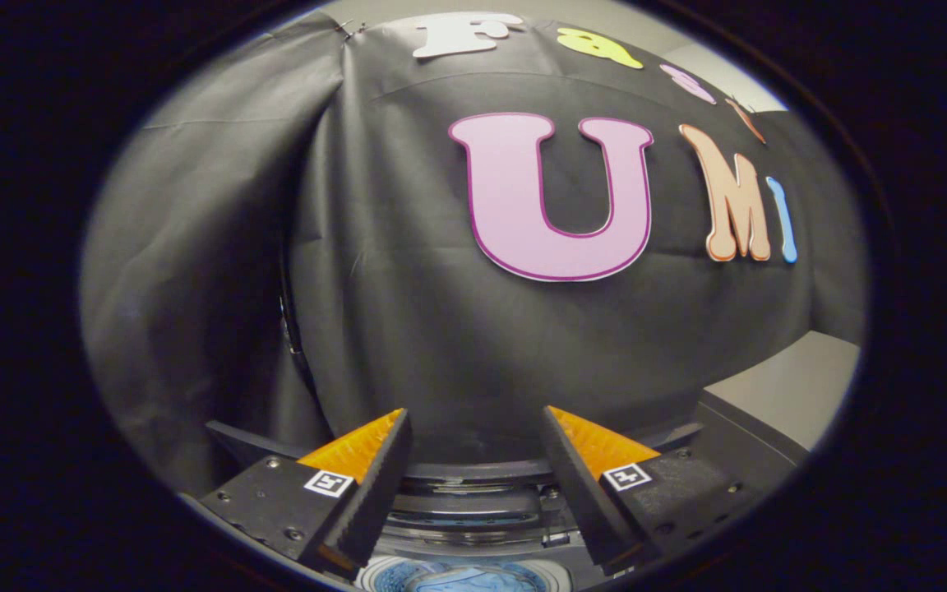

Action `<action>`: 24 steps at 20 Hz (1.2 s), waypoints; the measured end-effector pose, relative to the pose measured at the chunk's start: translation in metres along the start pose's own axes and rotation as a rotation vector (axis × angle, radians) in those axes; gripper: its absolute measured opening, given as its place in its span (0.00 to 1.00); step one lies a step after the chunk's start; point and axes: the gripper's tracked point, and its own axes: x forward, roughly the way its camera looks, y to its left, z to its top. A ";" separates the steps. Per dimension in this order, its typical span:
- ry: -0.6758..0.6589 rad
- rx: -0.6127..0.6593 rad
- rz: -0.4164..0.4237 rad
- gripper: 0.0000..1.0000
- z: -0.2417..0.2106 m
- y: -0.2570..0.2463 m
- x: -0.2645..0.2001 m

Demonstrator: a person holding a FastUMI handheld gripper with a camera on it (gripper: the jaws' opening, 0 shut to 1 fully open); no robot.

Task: Put the clothes into the washing machine and then close the washing machine lid.

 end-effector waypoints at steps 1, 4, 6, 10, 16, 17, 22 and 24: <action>-0.002 -0.001 -0.001 0.95 0.000 0.000 -0.001; -0.010 0.001 -0.006 0.95 0.000 0.000 -0.005; -0.019 0.000 -0.011 0.95 -0.001 0.000 -0.010; -0.026 -0.001 -0.013 0.95 -0.005 0.002 -0.018; -0.045 -0.004 -0.025 0.95 -0.006 0.000 -0.031; -0.047 0.000 -0.025 0.95 -0.007 0.002 -0.032; -0.046 -0.003 -0.023 0.95 -0.008 0.000 -0.039; -0.052 -0.004 -0.023 0.95 -0.008 0.001 -0.042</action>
